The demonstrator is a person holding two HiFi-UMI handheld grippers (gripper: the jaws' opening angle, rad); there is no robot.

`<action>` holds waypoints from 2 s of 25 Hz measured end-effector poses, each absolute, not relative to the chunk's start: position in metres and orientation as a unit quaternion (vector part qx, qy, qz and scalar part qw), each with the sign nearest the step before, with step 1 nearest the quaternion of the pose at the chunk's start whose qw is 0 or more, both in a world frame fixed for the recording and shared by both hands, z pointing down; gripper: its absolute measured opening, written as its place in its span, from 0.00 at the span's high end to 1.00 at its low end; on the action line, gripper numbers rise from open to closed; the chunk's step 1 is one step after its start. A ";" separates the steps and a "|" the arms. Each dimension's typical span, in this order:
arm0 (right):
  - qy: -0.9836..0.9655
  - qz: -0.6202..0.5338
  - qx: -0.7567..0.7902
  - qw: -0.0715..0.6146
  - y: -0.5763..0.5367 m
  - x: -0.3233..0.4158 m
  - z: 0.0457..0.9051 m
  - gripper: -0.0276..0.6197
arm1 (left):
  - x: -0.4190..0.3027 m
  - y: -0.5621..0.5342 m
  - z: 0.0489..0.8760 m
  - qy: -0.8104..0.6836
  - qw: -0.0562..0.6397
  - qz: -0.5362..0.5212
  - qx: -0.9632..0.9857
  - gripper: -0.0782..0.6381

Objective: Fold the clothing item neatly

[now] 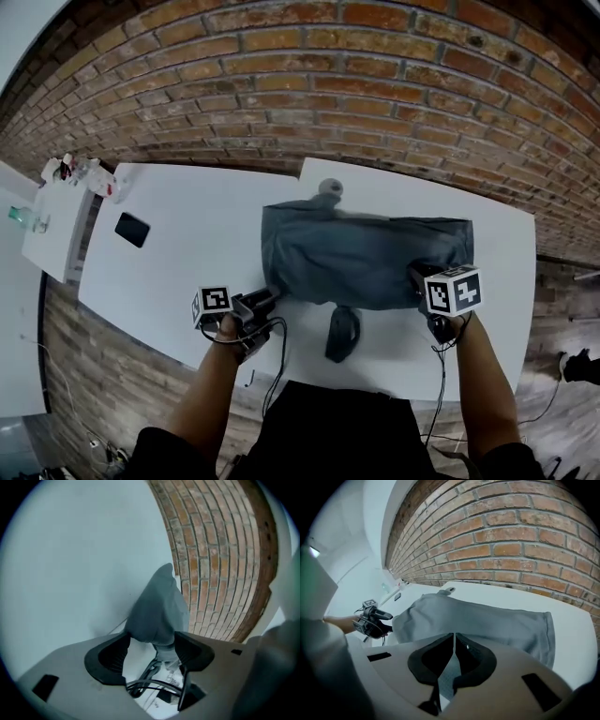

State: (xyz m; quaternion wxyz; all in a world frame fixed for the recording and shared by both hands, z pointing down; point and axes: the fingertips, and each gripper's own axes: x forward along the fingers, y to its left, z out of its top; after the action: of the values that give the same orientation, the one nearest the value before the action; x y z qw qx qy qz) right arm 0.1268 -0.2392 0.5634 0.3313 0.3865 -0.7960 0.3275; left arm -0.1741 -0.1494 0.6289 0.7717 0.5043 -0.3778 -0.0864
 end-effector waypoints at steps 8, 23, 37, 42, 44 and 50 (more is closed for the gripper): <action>-0.780 0.331 0.404 0.344 -0.224 0.121 0.563 0.95 | -0.170 -0.128 0.590 -0.344 0.810 -0.234 0.413 0.48; -0.764 0.336 0.430 0.345 -0.212 0.113 0.570 0.95 | -0.175 -0.183 0.645 -0.455 0.752 -0.066 0.472 0.72; -0.713 0.344 0.531 0.303 -0.214 0.175 0.559 0.95 | -0.183 -0.225 0.564 -0.560 0.502 0.088 0.653 0.85; -0.678 0.357 0.566 0.303 -0.209 0.214 0.570 0.95 | -0.158 -0.256 0.514 -0.561 0.419 0.105 0.706 0.85; -0.678 0.364 0.563 0.302 -0.202 0.219 0.574 0.95 | -0.139 -0.264 0.496 -0.555 0.395 0.111 0.723 0.85; -0.701 0.376 0.540 0.275 -0.199 0.223 0.573 0.95 | -0.055 -0.286 0.440 -0.530 0.283 0.155 0.784 0.85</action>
State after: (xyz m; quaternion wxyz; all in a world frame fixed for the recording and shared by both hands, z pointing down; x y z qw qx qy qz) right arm 0.2231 -0.1994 0.5728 0.2753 0.5395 -0.7014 0.3757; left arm -0.0553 -0.2862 0.4398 0.2830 0.7843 -0.5299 0.1546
